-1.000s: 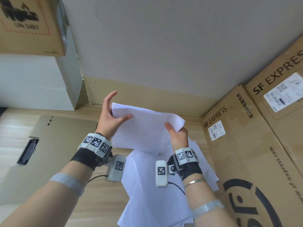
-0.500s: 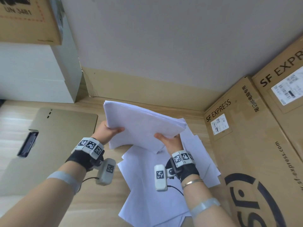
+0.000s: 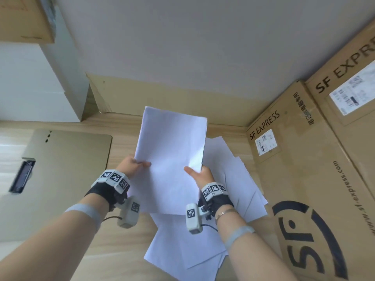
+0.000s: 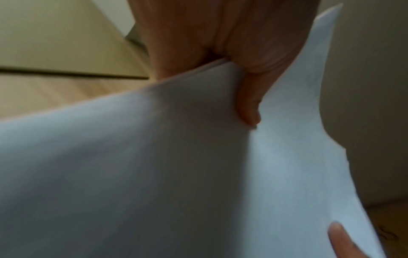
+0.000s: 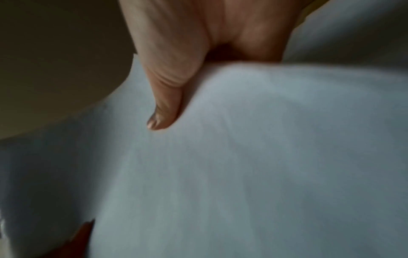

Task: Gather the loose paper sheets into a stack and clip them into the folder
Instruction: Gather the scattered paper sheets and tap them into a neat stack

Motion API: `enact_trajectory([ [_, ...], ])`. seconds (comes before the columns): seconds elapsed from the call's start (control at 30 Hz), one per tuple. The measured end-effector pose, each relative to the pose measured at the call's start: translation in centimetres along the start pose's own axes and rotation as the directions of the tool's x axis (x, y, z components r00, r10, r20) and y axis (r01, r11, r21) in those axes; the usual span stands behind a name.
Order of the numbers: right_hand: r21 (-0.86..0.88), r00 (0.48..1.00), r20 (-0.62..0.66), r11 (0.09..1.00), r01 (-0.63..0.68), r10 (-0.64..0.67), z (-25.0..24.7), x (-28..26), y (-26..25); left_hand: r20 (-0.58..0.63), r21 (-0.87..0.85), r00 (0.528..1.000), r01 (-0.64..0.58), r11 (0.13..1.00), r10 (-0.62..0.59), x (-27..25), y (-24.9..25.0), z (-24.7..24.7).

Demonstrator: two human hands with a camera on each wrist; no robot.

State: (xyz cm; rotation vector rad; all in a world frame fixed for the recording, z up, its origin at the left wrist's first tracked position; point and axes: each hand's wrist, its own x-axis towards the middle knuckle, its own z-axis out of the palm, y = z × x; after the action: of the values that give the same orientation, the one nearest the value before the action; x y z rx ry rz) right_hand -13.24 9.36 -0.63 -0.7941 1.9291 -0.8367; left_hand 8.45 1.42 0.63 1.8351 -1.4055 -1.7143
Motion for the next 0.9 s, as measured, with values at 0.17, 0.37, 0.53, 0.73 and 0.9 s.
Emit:
enact_trajectory([
  [0.17, -0.343, 0.961, -0.216, 0.908, -0.241, 0.173, -3.0, 0.4, 6.0, -0.097, 0.033, 0.984, 0.154, 0.987, -0.150, 0.3, -3.7, 0.4],
  [0.37, -0.536, 0.917, -0.256, 0.744, -0.398, 0.306, -4.9, -0.5, 8.4, -0.133, -0.004, 0.972, 0.194, 0.981, -0.193, 0.5, -5.6, 0.2],
  [0.53, -0.502, 0.942, -0.235, 0.800, -0.330, 0.241, -5.5, -0.1, 8.0, -0.094, -0.016, 0.977, 0.193, 0.981, -0.194, 0.2, -5.4, 0.5],
  [0.73, -0.251, 0.902, -0.382, 0.917, -0.310, 0.201, -9.6, -0.7, 6.3, -0.084, -0.061, 0.975, 0.199, 0.978, -0.204, -0.3, -5.3, -0.9],
  [0.9, -0.138, 0.883, -0.452, 0.968, -0.211, 0.128, -12.7, -1.3, 6.1, -0.056, -0.067, 0.974, 0.217, 0.974, -0.221, -0.6, -5.7, -1.3],
])
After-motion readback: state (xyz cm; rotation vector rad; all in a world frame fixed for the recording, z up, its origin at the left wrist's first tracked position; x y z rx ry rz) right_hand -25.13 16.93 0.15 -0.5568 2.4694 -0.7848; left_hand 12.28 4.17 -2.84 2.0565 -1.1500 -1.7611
